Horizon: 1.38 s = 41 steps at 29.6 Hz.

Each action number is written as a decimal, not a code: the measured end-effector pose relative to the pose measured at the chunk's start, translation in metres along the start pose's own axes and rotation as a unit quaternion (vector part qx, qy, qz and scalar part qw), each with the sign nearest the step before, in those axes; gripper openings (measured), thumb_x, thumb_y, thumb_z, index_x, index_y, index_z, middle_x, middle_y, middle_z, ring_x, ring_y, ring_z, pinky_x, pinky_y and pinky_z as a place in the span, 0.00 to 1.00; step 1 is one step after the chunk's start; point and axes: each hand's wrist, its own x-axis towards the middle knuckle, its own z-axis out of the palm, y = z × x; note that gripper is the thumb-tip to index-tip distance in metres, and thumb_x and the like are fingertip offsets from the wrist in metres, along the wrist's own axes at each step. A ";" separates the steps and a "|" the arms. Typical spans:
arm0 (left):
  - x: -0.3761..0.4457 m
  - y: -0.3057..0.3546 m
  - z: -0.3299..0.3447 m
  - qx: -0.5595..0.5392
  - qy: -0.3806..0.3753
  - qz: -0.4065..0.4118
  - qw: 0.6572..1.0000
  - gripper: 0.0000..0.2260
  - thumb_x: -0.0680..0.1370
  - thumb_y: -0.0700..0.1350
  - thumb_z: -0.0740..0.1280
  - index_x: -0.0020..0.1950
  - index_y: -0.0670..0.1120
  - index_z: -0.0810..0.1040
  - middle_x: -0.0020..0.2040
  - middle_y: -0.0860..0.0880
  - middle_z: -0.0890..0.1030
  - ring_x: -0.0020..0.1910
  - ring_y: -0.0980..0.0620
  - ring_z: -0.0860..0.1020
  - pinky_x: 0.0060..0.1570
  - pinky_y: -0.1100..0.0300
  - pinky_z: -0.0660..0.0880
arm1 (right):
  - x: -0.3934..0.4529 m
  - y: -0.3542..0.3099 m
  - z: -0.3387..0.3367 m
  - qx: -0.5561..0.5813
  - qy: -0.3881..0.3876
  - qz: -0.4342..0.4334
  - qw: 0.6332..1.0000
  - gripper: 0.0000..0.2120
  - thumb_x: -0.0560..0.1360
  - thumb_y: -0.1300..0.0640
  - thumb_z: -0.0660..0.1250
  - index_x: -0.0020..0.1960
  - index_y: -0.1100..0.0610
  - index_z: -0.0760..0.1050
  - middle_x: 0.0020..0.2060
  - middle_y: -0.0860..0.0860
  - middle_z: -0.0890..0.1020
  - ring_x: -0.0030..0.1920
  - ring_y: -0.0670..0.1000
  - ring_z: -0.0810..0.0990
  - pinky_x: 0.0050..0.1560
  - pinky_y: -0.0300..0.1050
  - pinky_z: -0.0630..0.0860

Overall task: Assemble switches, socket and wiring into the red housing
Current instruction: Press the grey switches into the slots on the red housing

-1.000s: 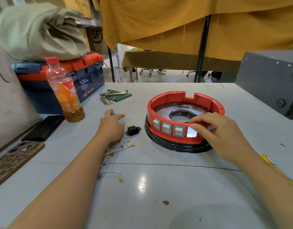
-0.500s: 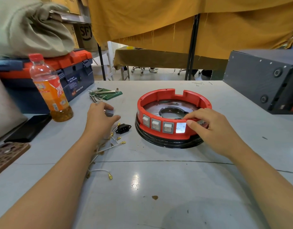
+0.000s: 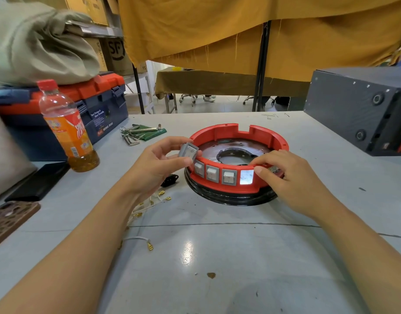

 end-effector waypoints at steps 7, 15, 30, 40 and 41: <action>-0.002 0.005 0.006 0.101 0.016 0.028 0.994 0.16 0.65 0.48 0.74 0.52 0.53 0.80 0.50 0.50 0.83 0.45 0.55 0.78 0.41 0.60 0.71 | 0.000 0.002 0.002 -0.002 0.004 -0.001 1.000 0.09 0.78 0.53 0.62 0.55 0.49 0.77 0.46 0.35 0.71 0.54 0.42 0.67 0.58 0.41 0.67; -0.007 0.015 0.033 0.088 -0.051 0.053 0.993 0.12 0.69 0.42 0.72 0.51 0.52 0.80 0.53 0.51 0.82 0.53 0.50 0.81 0.44 0.59 0.79 | 0.001 0.004 -0.005 -0.020 0.018 -0.025 0.999 0.10 0.75 0.53 0.66 0.56 0.50 0.79 0.44 0.30 0.69 0.52 0.35 0.63 0.53 0.28 0.60; -0.014 0.004 0.096 0.381 -0.012 0.179 0.907 0.10 0.69 0.41 0.76 0.48 0.42 0.80 0.38 0.50 0.82 0.35 0.57 0.80 0.41 0.57 0.79 | -0.004 -0.010 -0.029 0.175 -0.092 -0.023 0.980 0.11 0.68 0.64 0.73 0.43 0.52 0.76 0.36 0.45 0.78 0.37 0.38 0.75 0.38 0.28 0.71; -0.019 -0.003 0.101 0.470 0.039 0.254 0.844 0.09 0.69 0.43 0.75 0.47 0.42 0.82 0.44 0.48 0.73 0.37 0.59 0.71 0.38 0.70 0.69 | -0.007 -0.013 -0.027 0.146 -0.072 -0.024 0.986 0.11 0.66 0.59 0.76 0.38 0.50 0.74 0.33 0.44 0.78 0.33 0.38 0.74 0.35 0.28 0.70; -0.019 -0.004 0.100 0.471 0.043 0.254 0.844 0.09 0.69 0.43 0.75 0.47 0.42 0.82 0.44 0.48 0.73 0.39 0.59 0.71 0.39 0.70 0.69 | -0.008 -0.014 -0.027 0.146 -0.073 -0.022 0.986 0.11 0.66 0.59 0.76 0.38 0.49 0.74 0.33 0.44 0.78 0.33 0.39 0.74 0.35 0.28 0.70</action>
